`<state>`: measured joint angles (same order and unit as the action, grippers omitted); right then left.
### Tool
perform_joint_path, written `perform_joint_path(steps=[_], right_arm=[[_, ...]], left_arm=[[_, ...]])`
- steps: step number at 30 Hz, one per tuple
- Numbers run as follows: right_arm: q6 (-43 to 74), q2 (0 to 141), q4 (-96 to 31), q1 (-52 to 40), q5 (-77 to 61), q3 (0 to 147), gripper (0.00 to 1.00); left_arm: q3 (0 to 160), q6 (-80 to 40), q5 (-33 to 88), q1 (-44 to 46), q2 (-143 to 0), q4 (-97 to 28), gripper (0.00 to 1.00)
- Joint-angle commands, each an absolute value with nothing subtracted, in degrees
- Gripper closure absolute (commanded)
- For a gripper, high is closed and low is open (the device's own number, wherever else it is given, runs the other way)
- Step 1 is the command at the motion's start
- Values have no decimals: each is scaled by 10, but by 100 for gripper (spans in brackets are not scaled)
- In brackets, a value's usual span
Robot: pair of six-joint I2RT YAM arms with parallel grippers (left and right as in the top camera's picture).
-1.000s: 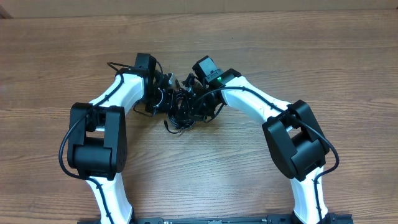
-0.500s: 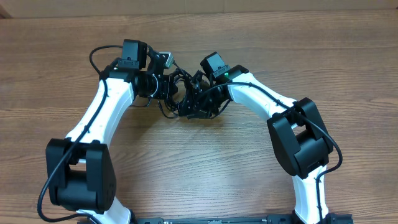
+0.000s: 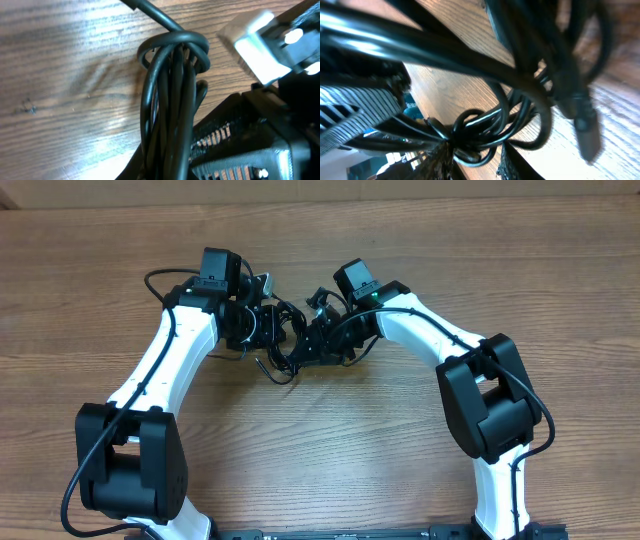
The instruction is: Untangle cables
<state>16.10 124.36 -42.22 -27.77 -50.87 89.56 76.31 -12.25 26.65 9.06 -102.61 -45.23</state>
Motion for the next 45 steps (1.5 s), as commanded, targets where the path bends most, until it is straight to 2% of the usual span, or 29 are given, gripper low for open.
perform_joint_path(steps=[1, 3, 5, 11, 15, 18, 25, 32, 36, 42, 43, 45], right_arm=[[144, 1244, -418, -274, -501, 896, 76], [145, 1244, -419, -274, -482, 896, 88], [145, 1244, -420, -274, -478, 896, 91], [132, 1244, -441, -283, -479, 896, 80], [94, 1244, -459, -293, -472, 896, 80], [86, 1244, -458, -302, -472, 896, 80], [85, 1244, -442, -305, -457, 896, 74], [85, 1244, -449, -304, -386, 896, 72], [90, 1244, -448, -312, -375, 896, 72], [108, 1244, -450, -336, -287, 896, 72], [112, 1244, -451, -338, -272, 896, 72], [120, 1244, -452, -340, -255, 896, 72]], left_arm=[[769, -180, 287, 97, -1010, -457, 95], [769, -192, 290, 97, -1010, -459, 96], [769, -197, 305, 97, -1010, -458, 96], [769, -189, 308, 97, -1010, -447, 96], [769, -144, 319, 97, -1016, -424, 96], [769, -102, 377, 96, -1032, -408, 96], [769, -118, 491, 86, -1084, -411, 96], [769, -168, 381, 85, -1104, -435, 96], [769, -176, 376, 86, -1134, -433, 96], [769, -183, 379, 86, -1191, -413, 96], [769, -183, 372, 86, -1196, -413, 95], [769, -182, 366, 85, -1198, -416, 87]])
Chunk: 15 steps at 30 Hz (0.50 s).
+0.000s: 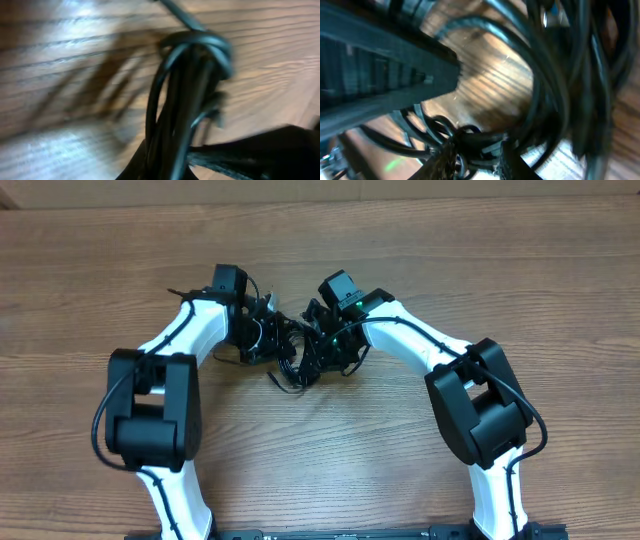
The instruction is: Untangle cables
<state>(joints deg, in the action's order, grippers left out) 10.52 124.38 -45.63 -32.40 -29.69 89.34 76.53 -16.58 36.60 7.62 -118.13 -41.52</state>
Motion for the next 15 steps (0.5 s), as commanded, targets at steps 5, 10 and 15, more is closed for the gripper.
perform_joint_path(steps=[5, 10, 15], right_arm=[[120, 1244, -453, -341, -255, 896, 72], [120, 1244, -453, -341, -252, 896, 72], [120, 1244, -454, -341, -238, 896, 72]], left_arm=[[792, -180, 344, 81, -1176, -441, 30], [865, -183, 261, 81, -1134, -530, 20], [896, -184, 261, 83, -1124, -589, 0]])
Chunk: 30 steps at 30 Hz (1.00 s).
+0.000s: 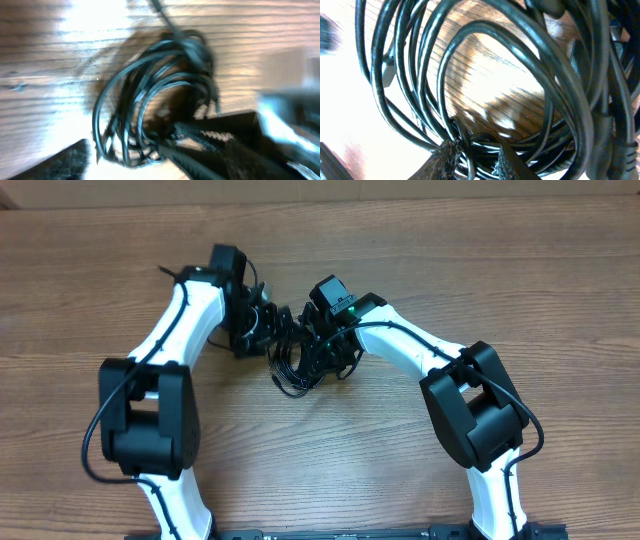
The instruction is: Untangle cables
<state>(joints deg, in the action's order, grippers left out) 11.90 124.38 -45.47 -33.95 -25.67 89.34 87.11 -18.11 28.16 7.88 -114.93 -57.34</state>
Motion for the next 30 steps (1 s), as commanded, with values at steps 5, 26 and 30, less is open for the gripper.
perform_joint_path(steps=[5, 26, 30], right_arm=[[120, 1244, -454, -341, -238, 896, 68], [120, 1244, -453, -341, -238, 896, 66], [120, 1244, -454, -341, -238, 896, 67]], left_arm=[[893, -184, 220, 83, -1124, -582, 0], [893, -184, 171, 83, -1124, -583, 0], [893, -184, 171, 83, -1124, -583, 1]])
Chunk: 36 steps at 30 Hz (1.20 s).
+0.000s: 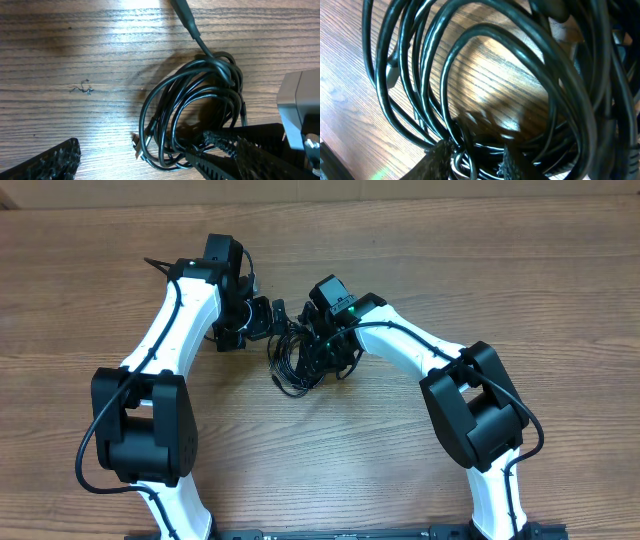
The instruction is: Untangle cables
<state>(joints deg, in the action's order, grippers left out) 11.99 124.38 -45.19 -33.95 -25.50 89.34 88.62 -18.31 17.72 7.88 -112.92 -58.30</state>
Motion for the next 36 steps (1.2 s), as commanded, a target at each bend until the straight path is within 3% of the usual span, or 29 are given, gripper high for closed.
perform_joint_path(steps=[1, 36], right_arm=[[120, 1244, -454, -341, -238, 896, 67], [119, 1244, -459, -341, -236, 896, 66]], left_arm=[[893, -184, 171, 83, -1124, -583, 1], [893, -184, 171, 83, -1124, -583, 0]])
